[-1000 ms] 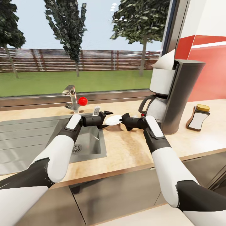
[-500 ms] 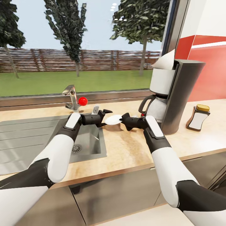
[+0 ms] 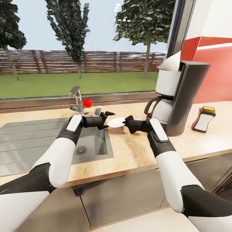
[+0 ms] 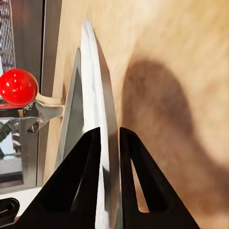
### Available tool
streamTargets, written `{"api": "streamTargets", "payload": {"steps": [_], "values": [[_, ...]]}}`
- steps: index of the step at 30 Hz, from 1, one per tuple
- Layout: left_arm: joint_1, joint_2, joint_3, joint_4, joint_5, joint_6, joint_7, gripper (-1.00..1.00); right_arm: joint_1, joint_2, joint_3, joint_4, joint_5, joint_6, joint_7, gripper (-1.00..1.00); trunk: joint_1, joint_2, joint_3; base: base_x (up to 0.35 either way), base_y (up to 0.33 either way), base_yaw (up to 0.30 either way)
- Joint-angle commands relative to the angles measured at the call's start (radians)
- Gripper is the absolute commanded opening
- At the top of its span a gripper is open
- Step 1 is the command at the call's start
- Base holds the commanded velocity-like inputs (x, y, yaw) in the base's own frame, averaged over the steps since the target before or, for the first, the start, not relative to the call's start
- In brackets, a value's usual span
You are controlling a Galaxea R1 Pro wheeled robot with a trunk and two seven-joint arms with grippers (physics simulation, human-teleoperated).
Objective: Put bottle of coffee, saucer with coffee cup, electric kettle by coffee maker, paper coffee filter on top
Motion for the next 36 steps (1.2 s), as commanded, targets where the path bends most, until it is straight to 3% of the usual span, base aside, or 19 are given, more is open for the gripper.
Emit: {"api": "streamTargets", "payload": {"steps": [1, 11, 23, 30, 36], "values": [[-0.002, -0.001, 0.011, -0.002, 0.04, 0.005, -0.002, 1.0, 0.0, 0.0, 0.003, 0.003, 0.007, 0.014, -0.008, -1.0, 0.0, 0.0, -0.001, -0.011, 0.021, 0.0], [-0.002, -0.001, 0.008, -0.008, 0.04, 0.006, -0.003, 1.0, 0.0, -0.002, 0.003, 0.002, 0.007, 0.014, -0.008, -1.0, 0.0, 0.0, -0.001, -0.003, 0.11, 0.0], [-0.002, -0.001, 0.01, -0.199, 0.04, 0.01, -0.005, 1.0, 0.0, -0.004, 0.002, 0.001, 0.008, 0.014, -0.008, -1.0, 0.0, 0.0, -0.001, 0.0, 0.008, 0.0], [-0.002, -0.001, 0.011, -0.235, 0.04, 0.011, -0.006, 1.0, 0.0, -0.009, -0.003, 0.0, 0.008, 0.015, -0.01, -1.0, 0.0, 0.0, -0.001, 0.0, 0.0, 0.0], [-0.002, -0.001, 0.004, -0.359, 0.04, 0.02, -0.012, 1.0, 0.0, -0.011, -0.005, -0.003, 0.008, 0.016, -0.01, -1.0, 0.0, 0.0, -0.001, -0.015, 0.0, 0.0]]}}
